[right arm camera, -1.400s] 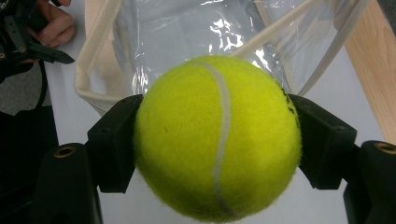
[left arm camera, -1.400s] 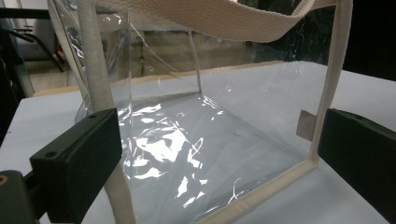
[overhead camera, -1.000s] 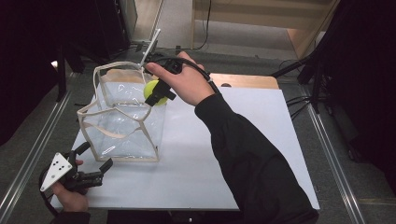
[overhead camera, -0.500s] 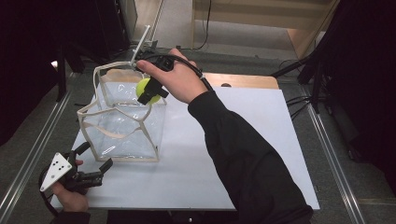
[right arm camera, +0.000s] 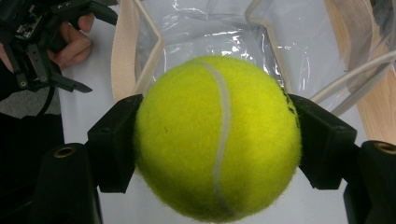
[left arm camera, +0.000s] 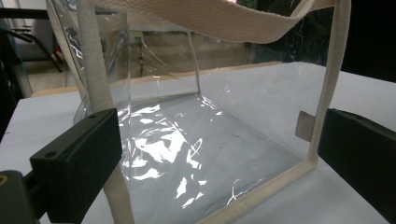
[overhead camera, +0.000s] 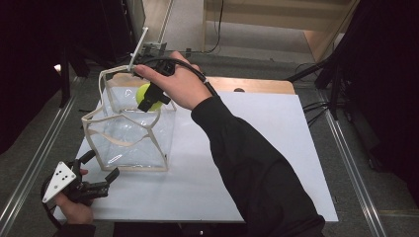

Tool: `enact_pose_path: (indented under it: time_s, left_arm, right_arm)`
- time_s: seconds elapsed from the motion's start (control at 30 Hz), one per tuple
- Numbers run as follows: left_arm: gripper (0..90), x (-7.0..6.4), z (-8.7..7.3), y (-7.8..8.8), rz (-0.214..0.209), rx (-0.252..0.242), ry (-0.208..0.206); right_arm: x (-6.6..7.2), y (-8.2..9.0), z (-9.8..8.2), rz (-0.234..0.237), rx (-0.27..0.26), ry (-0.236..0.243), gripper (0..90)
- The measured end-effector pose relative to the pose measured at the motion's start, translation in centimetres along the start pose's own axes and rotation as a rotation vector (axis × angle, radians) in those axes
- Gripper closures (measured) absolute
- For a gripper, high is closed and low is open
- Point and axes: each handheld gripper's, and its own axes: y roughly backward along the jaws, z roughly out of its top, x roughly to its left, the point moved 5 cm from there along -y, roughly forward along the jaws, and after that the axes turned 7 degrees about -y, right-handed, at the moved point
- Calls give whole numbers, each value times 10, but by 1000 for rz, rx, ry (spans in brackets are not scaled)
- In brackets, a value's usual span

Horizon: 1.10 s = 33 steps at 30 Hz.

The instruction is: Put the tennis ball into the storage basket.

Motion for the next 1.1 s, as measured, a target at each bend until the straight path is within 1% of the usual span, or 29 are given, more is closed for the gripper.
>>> enact_pose_path:
  time_s: [0.03, 0.2, 0.23, 0.27, 0.3, 0.47, 0.57, 0.63, 0.67, 0.87, 1.03, 1.1]
  left_arm:
    - [0, 0, 0, 0, 0, -1, 0]
    - [0, 0, 0, 0, 1, -1, 2]
    - [0, 0, 0, 0, 0, -2, 0]
    - [0, 0, 0, 0, 1, -2, 2]
    - [0, 0, 0, 0, 1, -4, 2]
    - [0, 0, 0, 0, -2, -4, 4]
    - [0, 0, 0, 0, -2, -5, 4]
    - [0, 0, 0, 0, -3, -6, 7]
    - [0, 0, 0, 0, -3, -7, 6]
    - [0, 0, 0, 0, -3, -9, 6]
    - [0, 0, 0, 0, -4, -10, 7]
    - [0, 0, 0, 0, -4, -11, 8]
  right_arm:
    - [1, -1, 1, -2, 0, -8, 234]
    - [2, -6, 4, 2, 4, 9, 234]
    - [3, -7, 4, 2, 7, -1, 234]
    - [2, -8, 5, 2, 6, 5, 234]
    - [2, -9, 5, 0, 11, 0, 234]
    - [1, -14, 7, 1, 14, 7, 234]
    - [1, -16, 9, 6, 14, 1, 234]
    - [0, -17, 10, 5, 16, 10, 234]
    - [0, -18, 10, 3, 17, 3, 234]
    - [-2, -23, 12, 3, 19, 17, 233]
    - [-4, -28, 13, 4, 21, 16, 234]
    - [-5, -30, 12, 5, 27, 26, 234]
